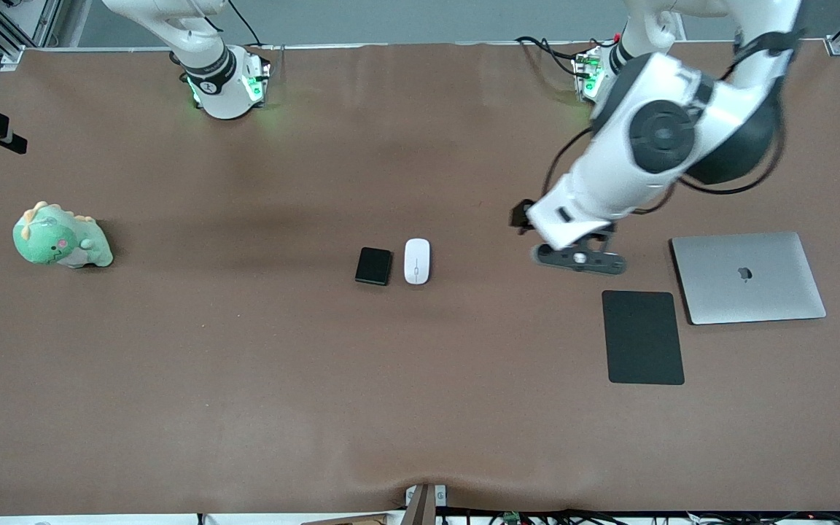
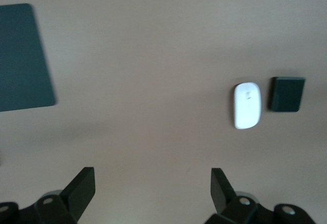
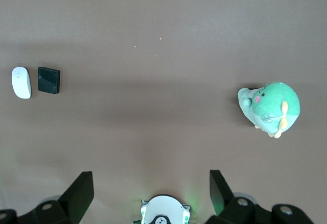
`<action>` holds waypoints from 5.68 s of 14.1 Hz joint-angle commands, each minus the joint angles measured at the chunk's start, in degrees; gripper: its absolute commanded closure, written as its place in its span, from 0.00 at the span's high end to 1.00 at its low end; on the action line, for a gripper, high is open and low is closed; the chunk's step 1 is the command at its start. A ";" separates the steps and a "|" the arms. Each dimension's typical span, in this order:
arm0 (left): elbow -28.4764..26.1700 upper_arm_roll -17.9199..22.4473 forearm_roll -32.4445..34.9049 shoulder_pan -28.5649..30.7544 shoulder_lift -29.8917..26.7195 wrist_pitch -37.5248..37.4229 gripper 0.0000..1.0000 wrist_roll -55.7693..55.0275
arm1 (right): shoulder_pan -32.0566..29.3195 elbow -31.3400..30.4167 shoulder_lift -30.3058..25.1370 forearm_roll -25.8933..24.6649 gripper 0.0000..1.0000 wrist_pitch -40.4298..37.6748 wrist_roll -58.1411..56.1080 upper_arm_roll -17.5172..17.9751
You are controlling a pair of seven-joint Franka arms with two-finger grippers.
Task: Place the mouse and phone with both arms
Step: 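Reach the left gripper down over the white mouse, then grasp and lift the mouse with the left gripper while the right gripper reaches out, then carry the mouse onto the mouse pad while the right gripper reaches the phone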
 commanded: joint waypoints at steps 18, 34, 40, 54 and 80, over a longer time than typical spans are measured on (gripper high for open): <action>9.88 4.06 8.79 -22.01 29.00 22.21 1.00 -20.84 | 0.48 0.30 5.90 0.18 1.00 0.59 -0.42 -0.12; 9.52 5.13 9.23 -24.22 32.88 23.36 0.31 -27.34 | 0.21 -2.24 17.24 7.82 1.00 0.77 -1.91 2.34; 9.17 5.13 9.31 -20.54 27.97 21.18 0.23 -27.17 | 0.57 -10.15 17.59 7.99 1.00 11.29 2.55 11.91; 5.84 4.95 14.76 8.55 20.65 6.13 0.28 2.87 | 2.23 -27.47 24.78 10.20 1.00 56.62 34.10 35.82; -4.27 4.16 14.24 18.85 5.21 14.33 1.00 13.00 | 2.50 -20.71 46.51 -21.89 0.00 64.15 68.23 44.88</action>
